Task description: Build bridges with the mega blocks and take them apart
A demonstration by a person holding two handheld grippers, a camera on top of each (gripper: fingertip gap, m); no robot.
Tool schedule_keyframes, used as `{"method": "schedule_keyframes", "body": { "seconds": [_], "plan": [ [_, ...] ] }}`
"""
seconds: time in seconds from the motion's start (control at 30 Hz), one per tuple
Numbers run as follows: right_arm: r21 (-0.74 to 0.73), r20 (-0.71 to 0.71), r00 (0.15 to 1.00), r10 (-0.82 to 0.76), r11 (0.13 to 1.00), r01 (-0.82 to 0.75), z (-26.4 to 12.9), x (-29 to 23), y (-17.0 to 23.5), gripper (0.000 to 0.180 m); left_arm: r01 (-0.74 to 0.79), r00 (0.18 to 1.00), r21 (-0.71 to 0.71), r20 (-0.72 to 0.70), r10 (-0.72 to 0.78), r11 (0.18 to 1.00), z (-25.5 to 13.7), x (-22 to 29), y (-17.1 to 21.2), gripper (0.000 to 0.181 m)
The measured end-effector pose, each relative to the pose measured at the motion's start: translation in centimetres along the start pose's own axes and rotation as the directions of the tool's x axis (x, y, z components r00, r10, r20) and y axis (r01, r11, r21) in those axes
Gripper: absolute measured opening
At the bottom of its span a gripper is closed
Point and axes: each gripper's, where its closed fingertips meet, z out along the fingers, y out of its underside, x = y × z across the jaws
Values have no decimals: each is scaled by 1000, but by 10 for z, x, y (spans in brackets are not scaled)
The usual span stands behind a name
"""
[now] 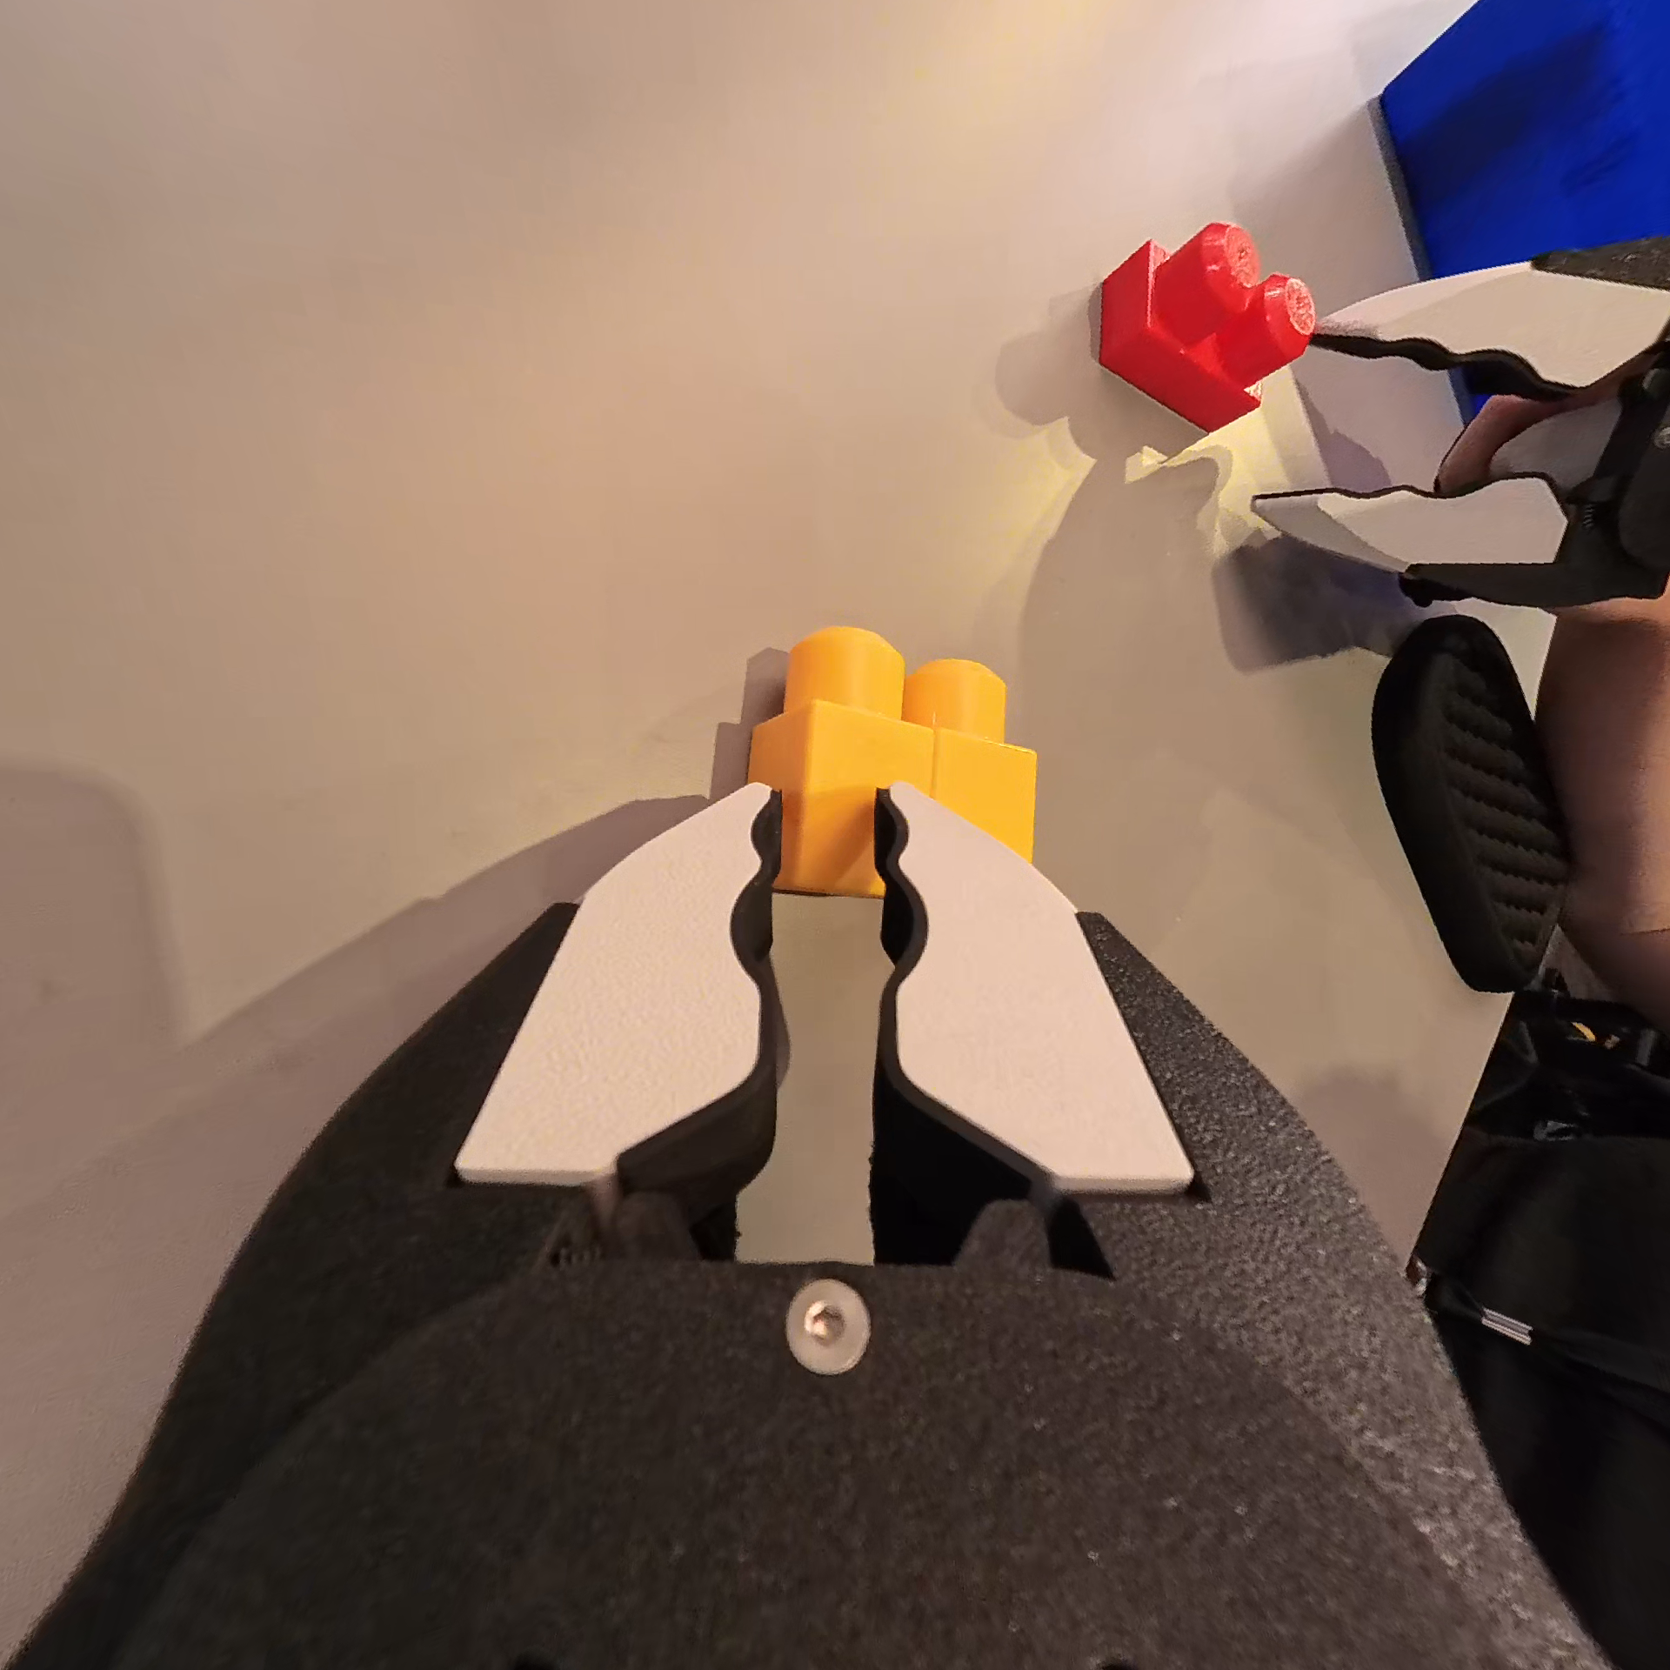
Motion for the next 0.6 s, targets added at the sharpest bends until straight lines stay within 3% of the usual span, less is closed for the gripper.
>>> {"method": "schedule_keyframes", "body": {
  "seconds": [0.1, 0.2, 0.3, 0.4, 0.47, 0.53, 0.6],
  "plan": [
    [-9, -2, 1000, -7, 1000, 7, 1, 0, 2, 48, -20, 1000, 37, 7, 20, 999, -6, -1, -7, 24],
    [-7, -8, 1000, -10, 1000, 10, 0, 1, 2, 48, -43, 995, 215, -78, 61, 976, -40, 19, -38, 29],
    [-10, -7, 1000, -7, 1000, 7, 0, 1, 2, 48, -175, 977, 288, -64, 201, 941, -70, 52, -45, 51],
    [-18, -4, 1000, -11, 1000, 11, 1, 0, 4, 48, -425, 894, 129, 212, 394, 896, -64, 48, -20, 72],
    [-20, 0, 1000, -16, 1000, 16, 2, -1, 4, 48, -476, 829, 19, 344, 441, 880, -51, 38, -6, 101],
    [-20, 3, 1000, -19, 1000, 19, 2, -2, 3, 48, -465, 795, -74, 405, 453, 882, -34, 29, 7, 121],
    [-22, 3, 1000, -22, 1000, 22, 2, -3, 3, 48, -443, 798, -140, 389, 461, 886, -15, 27, 17, 119]
  ]
}}
